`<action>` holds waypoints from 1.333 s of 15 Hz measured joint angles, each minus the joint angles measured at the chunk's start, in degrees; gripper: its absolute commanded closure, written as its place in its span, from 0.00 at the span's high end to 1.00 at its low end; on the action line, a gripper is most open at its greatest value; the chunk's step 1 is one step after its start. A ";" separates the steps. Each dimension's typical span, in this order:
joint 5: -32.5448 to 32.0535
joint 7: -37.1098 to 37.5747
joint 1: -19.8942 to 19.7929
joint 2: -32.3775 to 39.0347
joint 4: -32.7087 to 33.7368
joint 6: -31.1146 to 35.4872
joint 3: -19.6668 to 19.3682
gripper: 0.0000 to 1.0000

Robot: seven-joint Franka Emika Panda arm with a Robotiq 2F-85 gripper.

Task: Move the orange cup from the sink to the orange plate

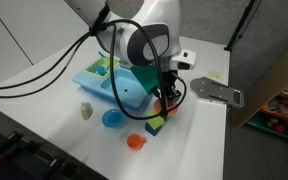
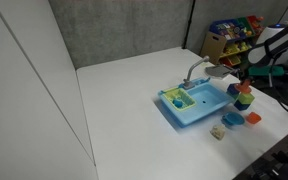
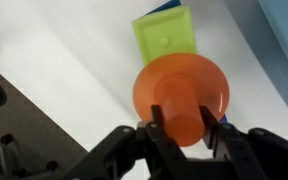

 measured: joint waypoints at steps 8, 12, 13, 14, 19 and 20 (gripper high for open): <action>0.66 -0.04 0.00 1.51 1.28 1.30 0.23 1.00; 0.65 -0.22 0.19 -0.53 1.34 1.02 0.15 1.00; 0.60 -0.34 0.39 -1.44 1.27 0.66 0.14 1.00; 0.39 -0.40 0.69 -2.39 1.16 0.19 0.09 1.00; -3.96 -0.49 4.32 -8.68 -1.68 -4.17 -0.37 1.00; -4.97 -0.57 5.12 -10.15 -2.79 -5.02 -0.32 1.00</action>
